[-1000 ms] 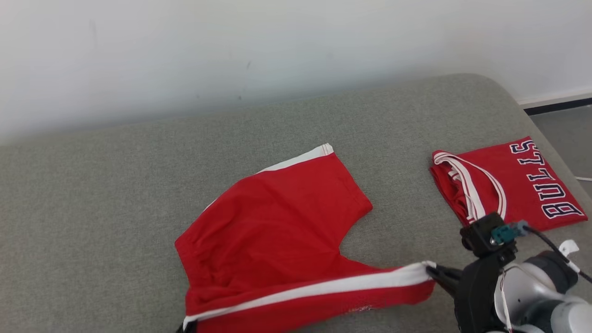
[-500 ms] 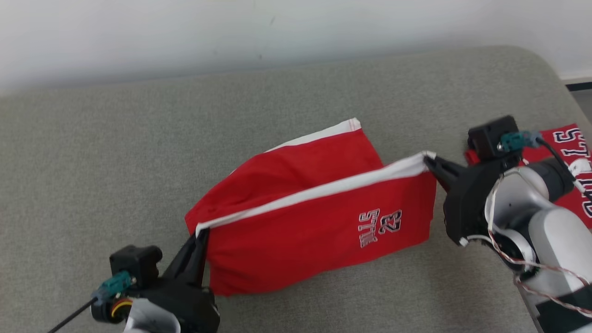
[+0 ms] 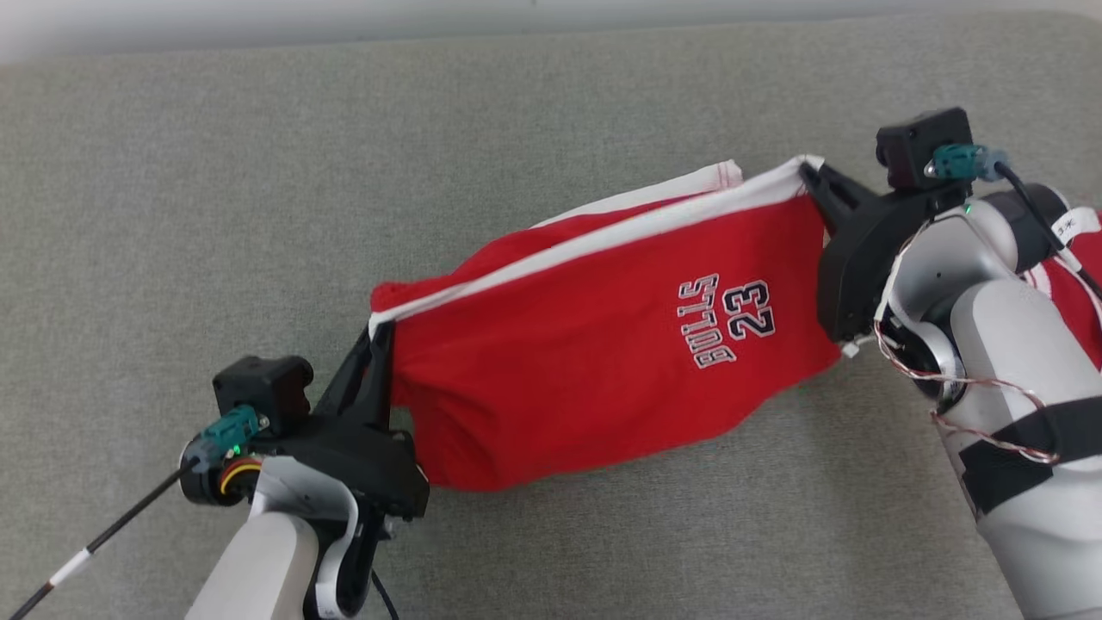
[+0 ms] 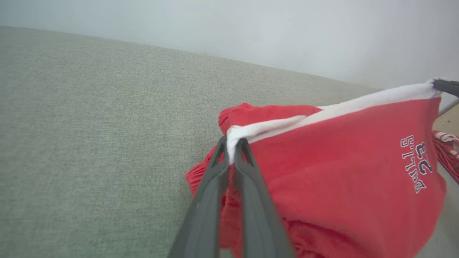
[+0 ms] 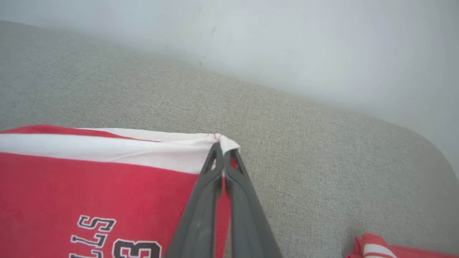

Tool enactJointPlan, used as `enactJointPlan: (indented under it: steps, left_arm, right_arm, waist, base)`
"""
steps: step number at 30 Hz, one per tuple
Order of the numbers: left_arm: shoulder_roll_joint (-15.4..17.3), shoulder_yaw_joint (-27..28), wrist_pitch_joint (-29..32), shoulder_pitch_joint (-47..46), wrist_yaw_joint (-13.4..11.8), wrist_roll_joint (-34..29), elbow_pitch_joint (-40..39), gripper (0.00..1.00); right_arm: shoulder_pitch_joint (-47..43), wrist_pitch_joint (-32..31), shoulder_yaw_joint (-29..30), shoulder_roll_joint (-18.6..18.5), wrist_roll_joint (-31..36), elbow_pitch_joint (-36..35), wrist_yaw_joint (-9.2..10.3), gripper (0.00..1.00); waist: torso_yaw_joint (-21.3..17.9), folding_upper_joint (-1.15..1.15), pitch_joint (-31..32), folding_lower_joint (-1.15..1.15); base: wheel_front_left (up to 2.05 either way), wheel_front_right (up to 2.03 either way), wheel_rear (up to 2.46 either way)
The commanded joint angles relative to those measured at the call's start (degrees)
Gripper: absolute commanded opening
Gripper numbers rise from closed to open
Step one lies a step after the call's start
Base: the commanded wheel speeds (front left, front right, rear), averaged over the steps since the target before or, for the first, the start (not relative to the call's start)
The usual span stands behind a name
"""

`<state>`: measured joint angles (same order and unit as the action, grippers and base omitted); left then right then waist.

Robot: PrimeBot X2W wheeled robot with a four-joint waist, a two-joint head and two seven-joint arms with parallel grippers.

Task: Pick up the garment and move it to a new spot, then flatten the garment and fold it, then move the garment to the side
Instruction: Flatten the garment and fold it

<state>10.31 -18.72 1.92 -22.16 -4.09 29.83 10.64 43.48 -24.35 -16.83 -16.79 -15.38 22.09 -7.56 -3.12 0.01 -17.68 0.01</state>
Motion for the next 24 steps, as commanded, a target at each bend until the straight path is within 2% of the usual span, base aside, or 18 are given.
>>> enactJointPlan:
  steps: [1,16,17,18,19,24]
  left_arm:
    - [-0.1,0.1,-0.2,-0.9,-0.3,-0.6,0.1,0.00]
    - [-1.5,-0.5,-2.0,-8.0,-2.2,-2.5,5.9,0.02]
    - [-1.5,-0.6,-2.0,-8.2,-2.3,-2.7,6.3,0.74]
    - [-1.6,-0.6,-2.5,-8.5,-2.6,-2.9,6.5,1.00]
    - [-1.7,-0.6,-2.7,-8.7,-2.6,-2.9,6.7,1.00]
    - [-1.8,-0.4,-4.7,-7.2,-2.7,-2.6,7.4,1.00]
  right_arm:
    - [0.7,0.7,0.0,0.3,0.4,0.4,0.17,0.00]
    - [9.2,10.4,0.7,4.4,3.9,16.0,0.17,0.00]
    - [9.5,10.8,0.6,4.7,4.1,16.9,0.17,0.02]
    - [9.8,10.9,0.5,5.0,4.2,17.8,0.17,0.69]
    - [10.0,11.5,0.3,5.3,4.2,18.5,0.17,1.00]
    - [10.5,12.6,-0.3,5.9,2.5,20.9,0.17,1.00]
  waist:
    - [1.2,-0.01,-1.5,-0.01]
    - [2.7,-0.01,-4.2,-0.01]
    - [2.8,-0.01,-4.2,-0.01]
    - [2.8,-0.01,-4.1,-0.01]
    - [2.7,-0.01,-4.0,-0.01]
    - [2.6,-0.01,-2.3,-0.01]
  base:
    - [0.00,0.00,0.00]
    - [0.00,0.00,0.00]
    - [0.00,0.00,0.00]
    - [0.00,0.00,0.00]
    - [0.00,0.00,0.00]
    - [0.00,0.00,0.00]
